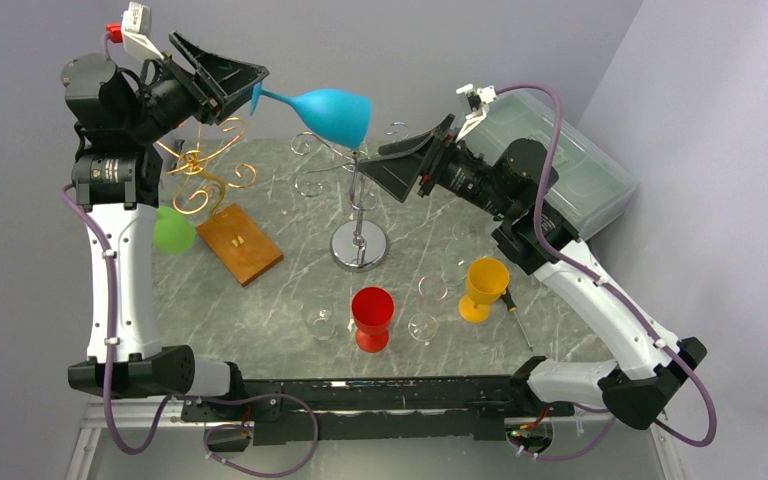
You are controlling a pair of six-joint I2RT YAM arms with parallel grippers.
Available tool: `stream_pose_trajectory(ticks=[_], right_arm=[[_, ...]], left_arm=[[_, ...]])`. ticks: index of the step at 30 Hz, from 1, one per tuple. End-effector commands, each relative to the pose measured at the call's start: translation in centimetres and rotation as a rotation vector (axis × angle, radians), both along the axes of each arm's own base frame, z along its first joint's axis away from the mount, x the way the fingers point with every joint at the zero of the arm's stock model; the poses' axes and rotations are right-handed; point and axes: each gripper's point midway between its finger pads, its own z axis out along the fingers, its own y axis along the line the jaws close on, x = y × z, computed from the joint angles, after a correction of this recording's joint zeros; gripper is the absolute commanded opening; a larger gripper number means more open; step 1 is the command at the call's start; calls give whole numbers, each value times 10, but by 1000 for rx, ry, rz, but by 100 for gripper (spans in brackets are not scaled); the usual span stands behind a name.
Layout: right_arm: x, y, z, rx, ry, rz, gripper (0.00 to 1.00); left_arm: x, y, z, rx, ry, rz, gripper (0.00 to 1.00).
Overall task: Take the wine glass off the wine glass rack
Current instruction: Place the wine glass at the center of the board.
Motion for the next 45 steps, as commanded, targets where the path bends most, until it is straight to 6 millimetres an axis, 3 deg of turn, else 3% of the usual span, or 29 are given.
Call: stream_pose_trajectory(ticks=[1, 11, 17, 22, 25, 27, 32, 37, 41, 45], right_arm=[[-7, -1, 25, 93, -42, 42, 100], [-1, 2, 26, 124, -34, 39, 98], [-2, 9, 28, 163, -10, 88, 91], [-6, 10, 29, 206, 20, 124, 74], [-7, 7, 27, 222, 45, 116, 51], [-8, 3, 24, 230, 64, 104, 32], [-9, -7, 19, 223, 93, 51, 0], [-12, -22, 19, 206, 108, -16, 0], [-11, -45, 14, 154, 121, -144, 0], [-14, -82, -1, 84, 160, -312, 0]], left_arm=[[-33, -11, 25, -30, -98, -85, 38], [-44, -17, 15, -72, -68, -148, 38], [-49, -23, 7, -87, -50, -175, 38], [-51, -30, -6, -87, -25, -194, 38], [-50, -33, -13, -90, -16, -198, 38], [-50, -36, -16, -88, -12, -200, 44], [-51, -48, -24, -65, -9, -220, 70], [-50, -55, -29, -31, -7, -227, 98], [-48, -58, -37, 9, -4, -218, 99], [-44, -57, -49, 64, 7, -185, 99]])
